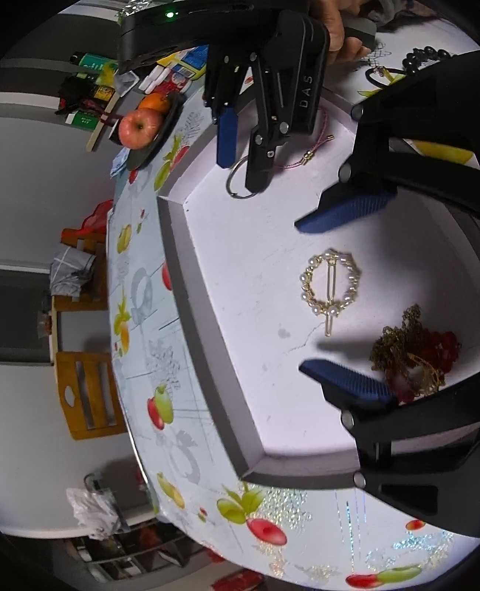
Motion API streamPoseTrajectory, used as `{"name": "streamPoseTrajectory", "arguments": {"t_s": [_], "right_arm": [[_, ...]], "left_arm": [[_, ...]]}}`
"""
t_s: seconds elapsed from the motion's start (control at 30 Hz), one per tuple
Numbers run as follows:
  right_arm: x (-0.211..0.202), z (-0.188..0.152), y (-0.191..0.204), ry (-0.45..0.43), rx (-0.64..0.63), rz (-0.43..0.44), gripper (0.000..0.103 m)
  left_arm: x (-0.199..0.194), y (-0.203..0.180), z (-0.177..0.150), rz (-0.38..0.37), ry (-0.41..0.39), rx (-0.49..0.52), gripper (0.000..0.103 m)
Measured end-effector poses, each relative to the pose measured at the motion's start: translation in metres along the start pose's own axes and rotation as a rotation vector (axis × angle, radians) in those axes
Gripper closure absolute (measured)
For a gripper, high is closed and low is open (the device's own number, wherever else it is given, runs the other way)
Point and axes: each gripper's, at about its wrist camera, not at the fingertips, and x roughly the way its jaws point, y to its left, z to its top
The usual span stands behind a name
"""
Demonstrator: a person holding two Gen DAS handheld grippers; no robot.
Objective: Organize jewelry
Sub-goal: 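Place the pearl clip in the gray box with left while right places the silver bangle there, then move both open tools back over the remaining jewelry on the table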
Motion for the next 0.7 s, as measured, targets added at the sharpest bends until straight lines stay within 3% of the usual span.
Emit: {"name": "streamPoseTrajectory", "arguments": {"t_s": [0.17,0.47,0.7], "right_arm": [[-0.02,-0.004,-0.001,-0.053,0.009,0.01,0.042],[-0.079,-0.026,0.002,-0.162,0.011,0.007,0.042],[-0.106,-0.06,0.007,-0.173,0.017,0.022,0.042]], "left_arm": [[-0.01,0.004,-0.003,-0.005,-0.014,-0.015,0.026],[-0.055,0.005,-0.026,-0.056,-0.08,-0.027,0.025],[-0.084,0.0,-0.053,-0.077,-0.101,0.001,0.025]]}}
